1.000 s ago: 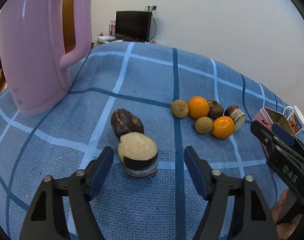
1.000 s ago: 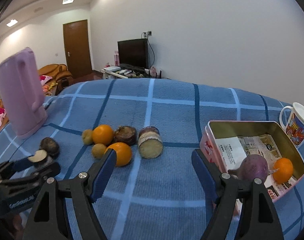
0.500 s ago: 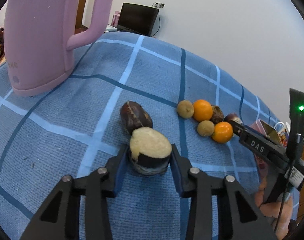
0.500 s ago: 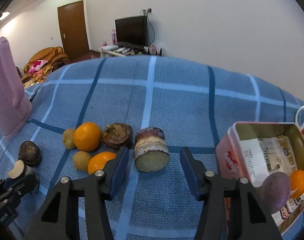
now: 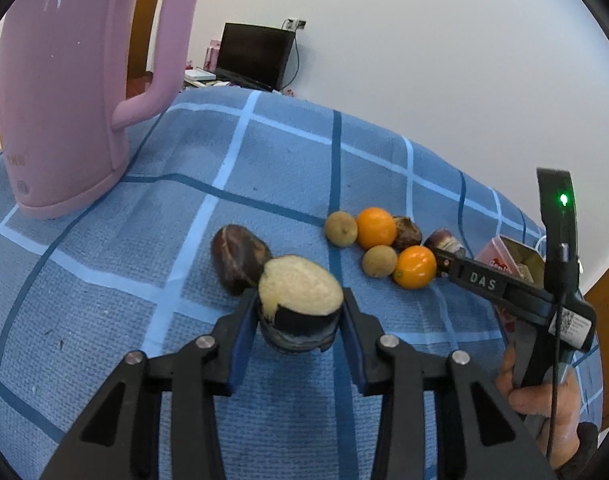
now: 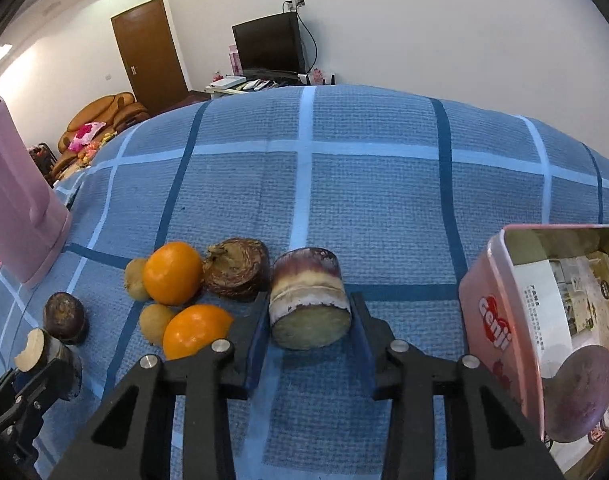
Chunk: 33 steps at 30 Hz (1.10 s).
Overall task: Organize fruits
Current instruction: 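Grasp the sliced yam piece with the left tool while the right tool grasps the cut taro, then lift the held yam and taro pieces and move them toward the tin box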
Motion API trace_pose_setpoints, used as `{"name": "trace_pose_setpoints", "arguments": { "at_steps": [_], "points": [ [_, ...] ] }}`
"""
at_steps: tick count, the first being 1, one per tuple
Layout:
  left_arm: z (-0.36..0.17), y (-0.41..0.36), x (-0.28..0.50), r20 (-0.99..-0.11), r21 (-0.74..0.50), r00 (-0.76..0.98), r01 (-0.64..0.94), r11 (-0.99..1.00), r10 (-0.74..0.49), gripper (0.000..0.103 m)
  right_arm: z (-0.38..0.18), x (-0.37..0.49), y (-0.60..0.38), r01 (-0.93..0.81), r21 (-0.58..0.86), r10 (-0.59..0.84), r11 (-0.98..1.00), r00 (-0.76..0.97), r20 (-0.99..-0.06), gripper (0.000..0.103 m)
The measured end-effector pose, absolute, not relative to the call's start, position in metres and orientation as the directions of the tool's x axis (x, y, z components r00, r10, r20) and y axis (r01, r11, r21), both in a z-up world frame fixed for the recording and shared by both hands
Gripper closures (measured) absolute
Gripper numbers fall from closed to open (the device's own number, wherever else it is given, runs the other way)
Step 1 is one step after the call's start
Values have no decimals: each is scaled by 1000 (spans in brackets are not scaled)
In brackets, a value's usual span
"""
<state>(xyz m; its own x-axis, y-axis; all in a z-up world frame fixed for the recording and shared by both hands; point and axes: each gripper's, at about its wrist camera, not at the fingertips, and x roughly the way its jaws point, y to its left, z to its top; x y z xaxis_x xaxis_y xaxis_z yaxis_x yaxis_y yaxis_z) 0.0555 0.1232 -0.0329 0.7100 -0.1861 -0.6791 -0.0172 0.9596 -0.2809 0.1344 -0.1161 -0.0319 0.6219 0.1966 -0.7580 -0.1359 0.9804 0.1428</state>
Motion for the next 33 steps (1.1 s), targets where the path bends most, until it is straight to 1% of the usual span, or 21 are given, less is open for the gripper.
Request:
{"name": "trace_pose_setpoints", "arguments": {
  "at_steps": [2, 5, 10, 16, 26, 33],
  "points": [
    [-31, 125, 54, -668, -290, 719, -17, 957, -190, 62, -27, 123, -121, -160, 189, 248, 969, 650, -719, 63],
    [-27, 127, 49, -642, -301, 741, -7, 954, -197, 62, -15, 102, -120, -227, 215, 313, 950, 692, -651, 63],
    [-15, 121, 40, -580, -273, 795, 18, 962, -179, 62, -4, 68, -109, -294, 174, 338, 940, 733, -590, 63],
    [-7, 111, 35, -550, -214, 824, 22, 977, -139, 62, 5, 43, -110, -274, 110, 288, 956, 783, -552, 63],
    [-4, 111, 27, -535, -170, 843, -52, 984, -48, 62, 10, 22, -117, -225, 62, 224, 972, 825, -519, 63],
    [2, 96, 19, -505, -77, 863, -63, 995, 15, 62, 14, 8, -113, -224, -8, 193, 975, 855, -482, 63]
  ]
}}
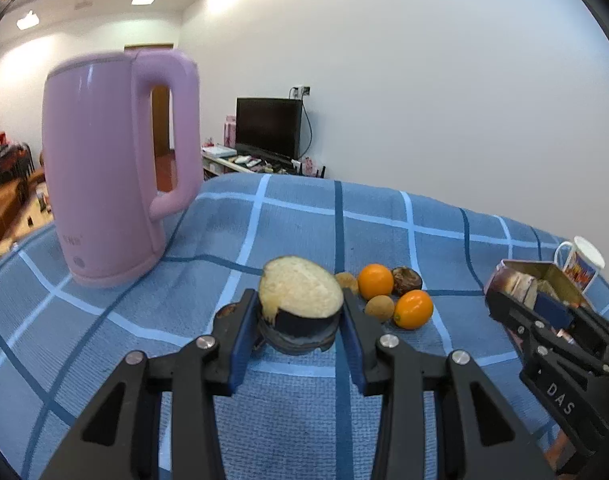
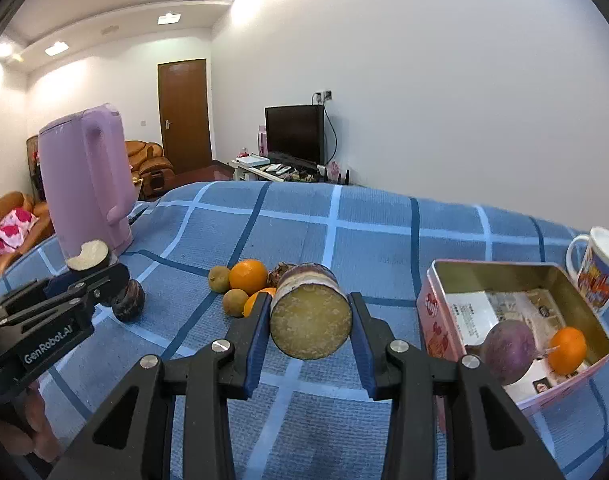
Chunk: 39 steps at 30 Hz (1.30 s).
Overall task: Organize fruits
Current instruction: 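Lift the held yam and taro pieces and move them toward the tin box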
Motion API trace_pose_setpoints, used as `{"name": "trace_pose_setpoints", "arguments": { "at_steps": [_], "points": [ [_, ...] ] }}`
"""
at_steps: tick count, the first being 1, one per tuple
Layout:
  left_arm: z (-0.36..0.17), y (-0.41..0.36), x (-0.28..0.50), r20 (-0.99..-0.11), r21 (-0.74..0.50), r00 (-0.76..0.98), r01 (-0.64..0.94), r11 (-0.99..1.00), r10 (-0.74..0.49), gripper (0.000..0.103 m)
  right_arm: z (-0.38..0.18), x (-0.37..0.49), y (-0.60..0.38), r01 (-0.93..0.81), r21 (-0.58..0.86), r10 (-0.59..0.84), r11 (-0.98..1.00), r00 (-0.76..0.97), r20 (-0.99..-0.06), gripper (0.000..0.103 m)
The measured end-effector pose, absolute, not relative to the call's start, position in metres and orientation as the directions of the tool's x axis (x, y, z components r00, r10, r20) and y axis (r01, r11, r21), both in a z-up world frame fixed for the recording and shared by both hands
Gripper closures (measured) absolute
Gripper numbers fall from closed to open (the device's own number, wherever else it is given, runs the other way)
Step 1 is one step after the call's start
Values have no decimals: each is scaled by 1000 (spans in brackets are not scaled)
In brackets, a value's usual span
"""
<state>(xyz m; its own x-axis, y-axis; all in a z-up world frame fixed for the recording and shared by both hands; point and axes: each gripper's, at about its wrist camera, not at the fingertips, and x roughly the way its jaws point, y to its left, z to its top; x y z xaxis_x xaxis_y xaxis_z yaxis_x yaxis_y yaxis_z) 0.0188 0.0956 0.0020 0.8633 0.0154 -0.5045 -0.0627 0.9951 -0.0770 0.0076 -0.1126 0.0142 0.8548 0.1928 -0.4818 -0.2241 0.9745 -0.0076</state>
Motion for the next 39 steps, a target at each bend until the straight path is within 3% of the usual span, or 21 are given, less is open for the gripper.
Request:
{"name": "trace_pose_setpoints", "arguments": {
  "at_steps": [18, 39],
  "points": [
    [4, 78, 14, -482, 14, 868, -129, 992, 120, 62, 17, -6, -121, -225, -48, 179, 973, 869, -462, 63],
    [1, 32, 9, -517, 17, 854, -60, 998, 60, 62, 18, -16, -166, -189, -60, 141, 980, 877, -459, 63]
  ]
}}
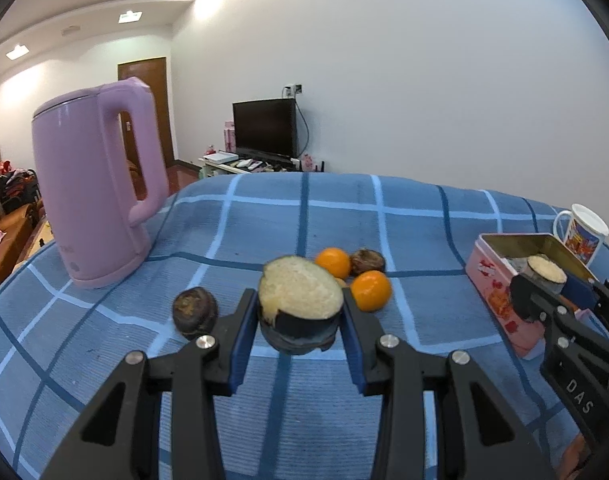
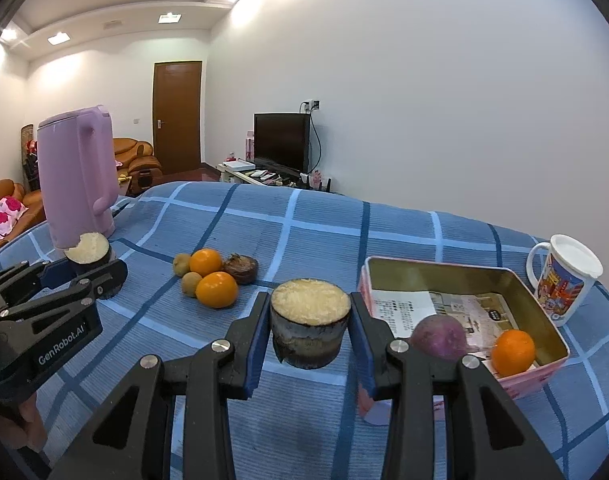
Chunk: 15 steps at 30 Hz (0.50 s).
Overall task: Organize fruits
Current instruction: 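Lift the held yam and taro pieces and move them toward the tin box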
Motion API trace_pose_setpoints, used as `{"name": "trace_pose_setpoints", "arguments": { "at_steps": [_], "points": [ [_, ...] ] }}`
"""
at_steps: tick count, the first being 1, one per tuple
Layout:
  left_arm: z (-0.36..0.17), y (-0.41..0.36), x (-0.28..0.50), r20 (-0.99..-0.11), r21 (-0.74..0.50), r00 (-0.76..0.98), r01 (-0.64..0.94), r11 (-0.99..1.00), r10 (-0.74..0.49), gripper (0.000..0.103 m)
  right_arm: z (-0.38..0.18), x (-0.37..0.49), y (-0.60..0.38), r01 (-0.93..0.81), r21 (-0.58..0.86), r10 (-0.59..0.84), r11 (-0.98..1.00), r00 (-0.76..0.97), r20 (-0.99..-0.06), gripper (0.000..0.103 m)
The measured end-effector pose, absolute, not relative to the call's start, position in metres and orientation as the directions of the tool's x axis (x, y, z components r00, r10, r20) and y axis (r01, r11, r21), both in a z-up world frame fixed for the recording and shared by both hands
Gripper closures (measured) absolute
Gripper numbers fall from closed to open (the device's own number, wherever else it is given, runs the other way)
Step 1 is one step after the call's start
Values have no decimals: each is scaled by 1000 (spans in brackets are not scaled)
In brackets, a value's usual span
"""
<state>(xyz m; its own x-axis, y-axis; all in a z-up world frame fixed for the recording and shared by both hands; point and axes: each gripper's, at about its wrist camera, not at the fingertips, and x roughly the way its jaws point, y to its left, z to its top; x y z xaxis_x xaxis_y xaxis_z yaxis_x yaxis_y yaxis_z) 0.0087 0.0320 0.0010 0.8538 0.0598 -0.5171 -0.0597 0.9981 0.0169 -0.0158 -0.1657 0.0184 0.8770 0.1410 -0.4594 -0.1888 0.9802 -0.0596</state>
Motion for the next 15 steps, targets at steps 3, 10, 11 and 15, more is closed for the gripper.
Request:
{"name": "trace_pose_setpoints", "arguments": {
  "at_steps": [3, 10, 11, 15],
  "points": [
    [0, 23, 9, -524, 17, 850, -45, 999, 47, 62, 19, -16, -173, -180, -66, 131, 981, 881, -454, 63],
    [-1, 0, 10, -533, 27, 846, -12, 1000, 25, 62, 20, -15, -193, -153, -72, 105, 986, 887, -450, 63],
    [-1, -3, 10, -533, 29, 846, -8, 1000, 22, 62, 21, -15, -197, -150, -72, 102, 986, 888, -449, 63],
    [0, -16, 11, -537, 32, 844, 15, 999, 4, 62, 22, -15, -208, -138, -75, 91, 988, 891, -445, 63]
  ]
}}
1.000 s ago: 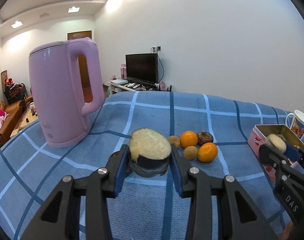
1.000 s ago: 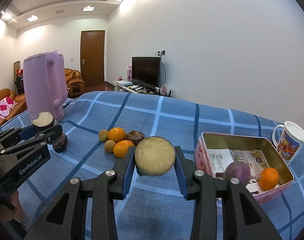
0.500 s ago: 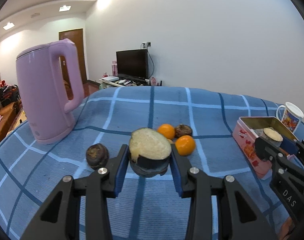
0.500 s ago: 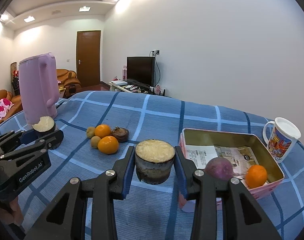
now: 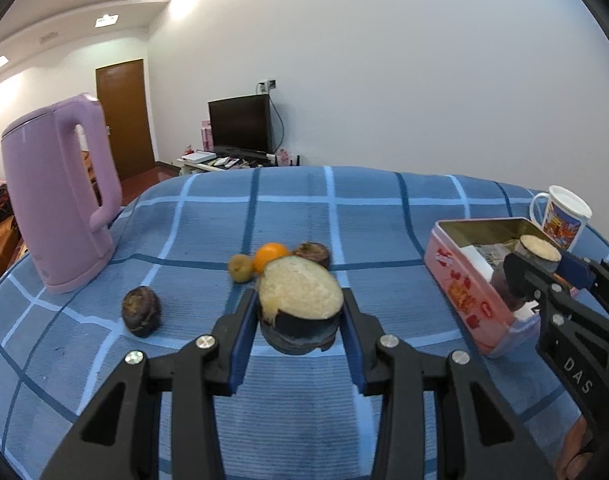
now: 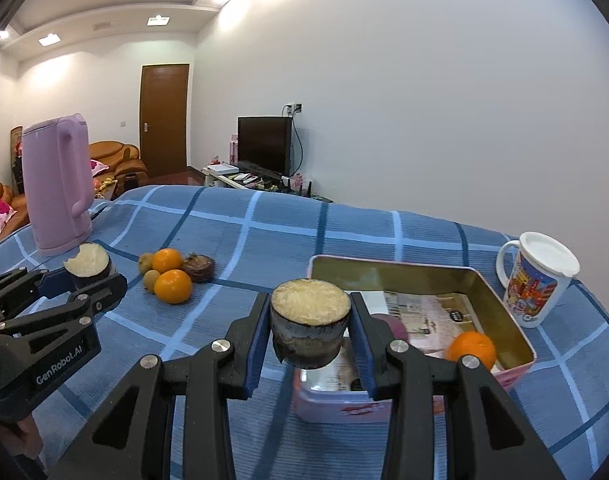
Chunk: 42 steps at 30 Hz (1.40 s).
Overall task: Organize fruits
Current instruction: 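Lift the held yam and taro pieces and move them toward the tin box, then lower the taro into the tin box with the right tool and open it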
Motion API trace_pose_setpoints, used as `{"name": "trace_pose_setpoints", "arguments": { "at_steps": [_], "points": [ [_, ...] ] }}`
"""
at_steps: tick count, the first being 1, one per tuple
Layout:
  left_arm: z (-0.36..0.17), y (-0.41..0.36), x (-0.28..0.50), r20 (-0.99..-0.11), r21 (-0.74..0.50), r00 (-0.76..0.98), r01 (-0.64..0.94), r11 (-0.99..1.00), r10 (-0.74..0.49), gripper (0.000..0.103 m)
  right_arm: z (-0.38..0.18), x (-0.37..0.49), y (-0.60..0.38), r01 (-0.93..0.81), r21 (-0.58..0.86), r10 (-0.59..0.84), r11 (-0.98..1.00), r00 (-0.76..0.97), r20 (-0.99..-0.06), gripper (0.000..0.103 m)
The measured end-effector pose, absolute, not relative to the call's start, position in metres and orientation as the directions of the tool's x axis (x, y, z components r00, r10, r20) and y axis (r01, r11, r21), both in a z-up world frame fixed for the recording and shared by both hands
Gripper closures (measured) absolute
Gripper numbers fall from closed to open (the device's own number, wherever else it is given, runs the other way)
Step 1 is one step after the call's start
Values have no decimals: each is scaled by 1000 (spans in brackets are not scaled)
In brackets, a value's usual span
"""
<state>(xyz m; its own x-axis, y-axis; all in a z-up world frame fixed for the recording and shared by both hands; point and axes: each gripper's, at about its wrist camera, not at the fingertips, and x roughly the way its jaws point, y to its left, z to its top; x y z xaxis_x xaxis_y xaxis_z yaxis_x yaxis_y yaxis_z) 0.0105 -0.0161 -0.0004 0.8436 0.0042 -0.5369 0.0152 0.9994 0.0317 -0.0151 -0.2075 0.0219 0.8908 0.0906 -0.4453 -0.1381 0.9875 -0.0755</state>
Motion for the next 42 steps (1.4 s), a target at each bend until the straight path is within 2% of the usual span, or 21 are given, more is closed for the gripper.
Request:
{"name": "trace_pose_setpoints", "arguments": {
  "at_steps": [13, 20, 32, 42],
  "points": [
    [-2, -63, 20, -553, 29, 830, 102, 994, -69, 62, 26, -8, -262, -56, -58, 25, 997, 902, -432, 63],
    [2, -88, 23, -526, 22, 841, 164, 986, -129, 62, 29, -2, -304, 21, -36, -34, 999, 903, -428, 63],
    [5, -137, 48, -530, 12, 823, 247, 969, -204, 61, 28, 19, -359, 125, -12, -117, 992, 890, -441, 63],
    [5, -172, 82, -558, -13, 794, 281, 960, -241, 62, 17, 47, -365, 96, 26, -70, 995, 859, -507, 63]
  ]
}}
